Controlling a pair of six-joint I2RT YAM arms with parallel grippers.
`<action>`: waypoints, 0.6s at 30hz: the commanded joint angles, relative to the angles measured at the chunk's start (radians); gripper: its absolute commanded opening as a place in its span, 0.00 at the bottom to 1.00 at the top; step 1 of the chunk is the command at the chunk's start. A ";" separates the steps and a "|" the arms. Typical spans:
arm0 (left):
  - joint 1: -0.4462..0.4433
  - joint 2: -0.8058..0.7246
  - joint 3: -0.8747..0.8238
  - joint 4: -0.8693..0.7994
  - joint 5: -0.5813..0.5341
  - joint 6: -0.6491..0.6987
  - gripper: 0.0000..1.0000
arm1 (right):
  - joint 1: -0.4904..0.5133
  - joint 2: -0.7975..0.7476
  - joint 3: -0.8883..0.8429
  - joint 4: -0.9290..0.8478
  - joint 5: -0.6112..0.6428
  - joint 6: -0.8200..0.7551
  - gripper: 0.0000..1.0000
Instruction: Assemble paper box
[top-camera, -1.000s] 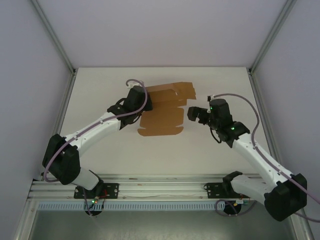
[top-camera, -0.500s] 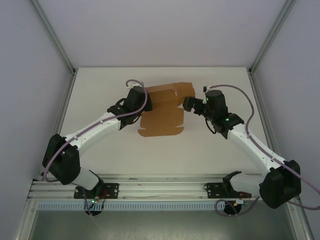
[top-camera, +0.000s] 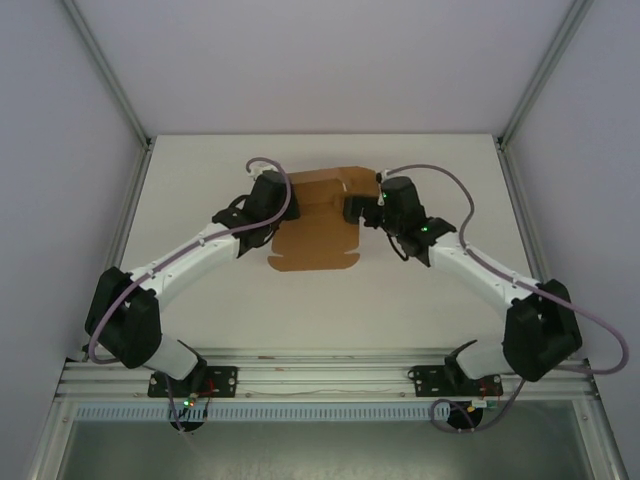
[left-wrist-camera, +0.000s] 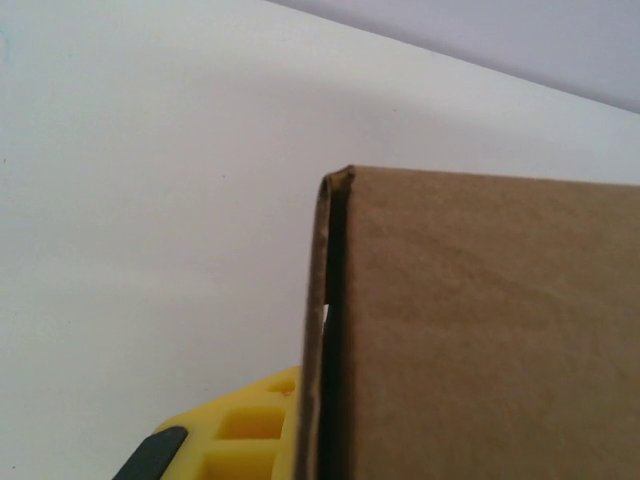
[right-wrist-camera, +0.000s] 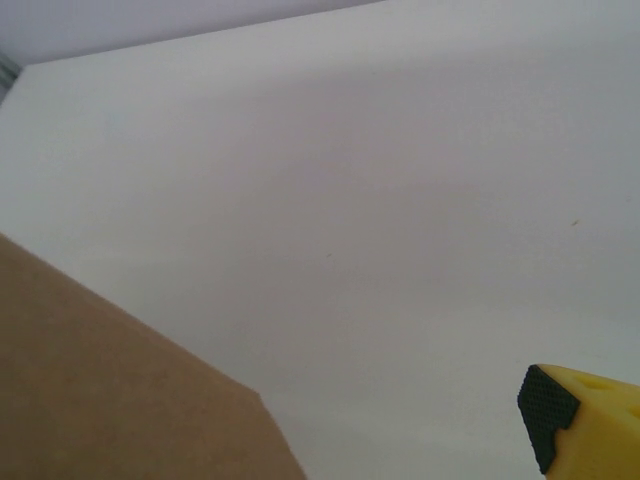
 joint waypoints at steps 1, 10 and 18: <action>-0.022 -0.010 -0.007 0.023 0.040 -0.015 0.00 | 0.032 -0.021 0.025 -0.016 0.181 -0.007 1.00; -0.010 -0.044 -0.061 0.001 0.005 0.054 0.00 | -0.057 -0.381 -0.087 -0.137 -0.062 -0.044 1.00; -0.009 -0.076 -0.105 0.053 0.061 0.108 0.00 | -0.313 -0.382 0.035 -0.353 -0.230 -0.073 0.96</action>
